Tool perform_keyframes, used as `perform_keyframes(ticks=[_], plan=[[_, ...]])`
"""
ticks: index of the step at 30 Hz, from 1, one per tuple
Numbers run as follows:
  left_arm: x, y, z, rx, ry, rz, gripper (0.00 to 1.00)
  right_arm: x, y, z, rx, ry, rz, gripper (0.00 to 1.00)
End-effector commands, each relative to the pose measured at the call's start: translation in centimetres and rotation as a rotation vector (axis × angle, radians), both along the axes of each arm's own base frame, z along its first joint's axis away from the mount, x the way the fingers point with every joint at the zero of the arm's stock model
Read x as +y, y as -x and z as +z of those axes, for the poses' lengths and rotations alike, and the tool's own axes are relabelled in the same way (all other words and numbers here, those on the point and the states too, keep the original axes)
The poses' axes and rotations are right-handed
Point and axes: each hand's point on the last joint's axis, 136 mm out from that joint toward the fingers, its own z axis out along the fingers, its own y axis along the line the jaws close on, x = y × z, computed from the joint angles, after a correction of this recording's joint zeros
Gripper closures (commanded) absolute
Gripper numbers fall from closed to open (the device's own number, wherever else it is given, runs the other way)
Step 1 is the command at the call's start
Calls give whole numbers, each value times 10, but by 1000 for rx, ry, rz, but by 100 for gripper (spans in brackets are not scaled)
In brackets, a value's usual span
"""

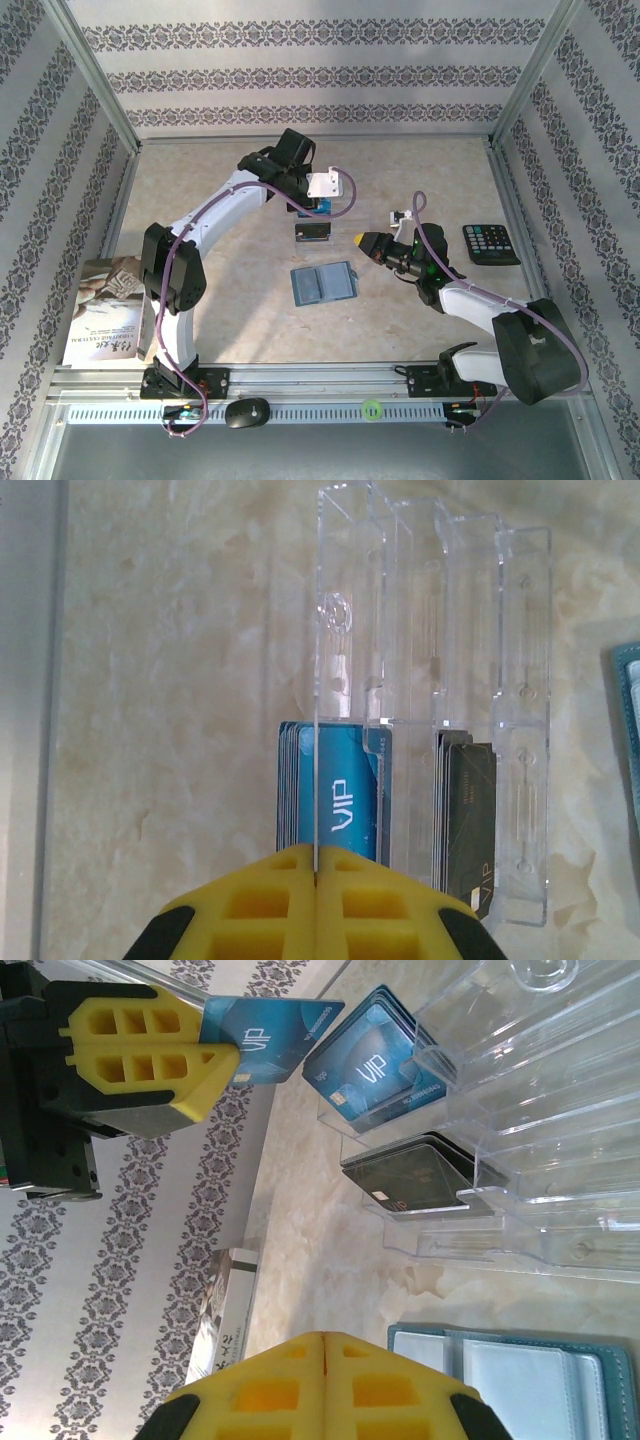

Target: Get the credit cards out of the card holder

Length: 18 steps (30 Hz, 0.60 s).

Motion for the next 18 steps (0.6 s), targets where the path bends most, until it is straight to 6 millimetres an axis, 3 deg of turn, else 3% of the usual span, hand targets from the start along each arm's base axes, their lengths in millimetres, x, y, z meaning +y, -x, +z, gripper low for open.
perform_keyframes(ticks=[1, 18], plan=[[4, 6, -21, 11, -83, -28, 100, -1, -2, 2, -18, 7, 9, 100], [3, -2, -36, -33, -100, -13, 100, -1, -3, 4, -22, 4, 6, 100]])
